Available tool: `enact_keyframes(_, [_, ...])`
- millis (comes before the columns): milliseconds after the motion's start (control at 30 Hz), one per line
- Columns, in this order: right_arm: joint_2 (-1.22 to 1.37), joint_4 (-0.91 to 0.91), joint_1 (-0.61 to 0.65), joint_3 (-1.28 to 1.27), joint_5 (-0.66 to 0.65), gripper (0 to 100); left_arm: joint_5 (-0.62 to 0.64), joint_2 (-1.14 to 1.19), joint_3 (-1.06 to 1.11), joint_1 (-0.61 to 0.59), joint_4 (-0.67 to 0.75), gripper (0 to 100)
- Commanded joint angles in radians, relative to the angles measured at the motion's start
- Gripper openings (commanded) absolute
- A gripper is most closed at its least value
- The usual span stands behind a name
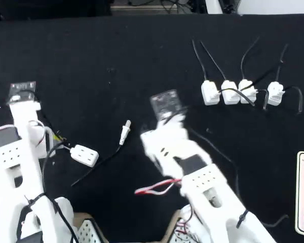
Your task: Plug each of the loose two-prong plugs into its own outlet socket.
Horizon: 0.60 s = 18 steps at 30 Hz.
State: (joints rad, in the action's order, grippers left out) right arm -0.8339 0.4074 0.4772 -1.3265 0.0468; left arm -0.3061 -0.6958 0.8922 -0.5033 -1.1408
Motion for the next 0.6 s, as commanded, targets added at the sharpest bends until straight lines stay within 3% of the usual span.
enact_keyframes(0, [-0.021,-0.028,0.068,0.013,0.021,8.1,-0.006,-0.021,0.131,-0.025,0.253,26])
enact_keyframes(100, [-0.021,-0.061,0.091,0.008,0.021,8.1,-0.072,-0.025,0.26,-0.073,0.454,26])
enact_keyframes(200, [-0.021,-0.1,0.137,0.008,0.021,8.1,-0.107,-0.026,0.354,-0.084,0.563,26])
enact_keyframes(567, [0.298,-0.163,0.16,0.151,0.021,8.1,0.08,-0.017,0.421,-0.156,0.562,26])
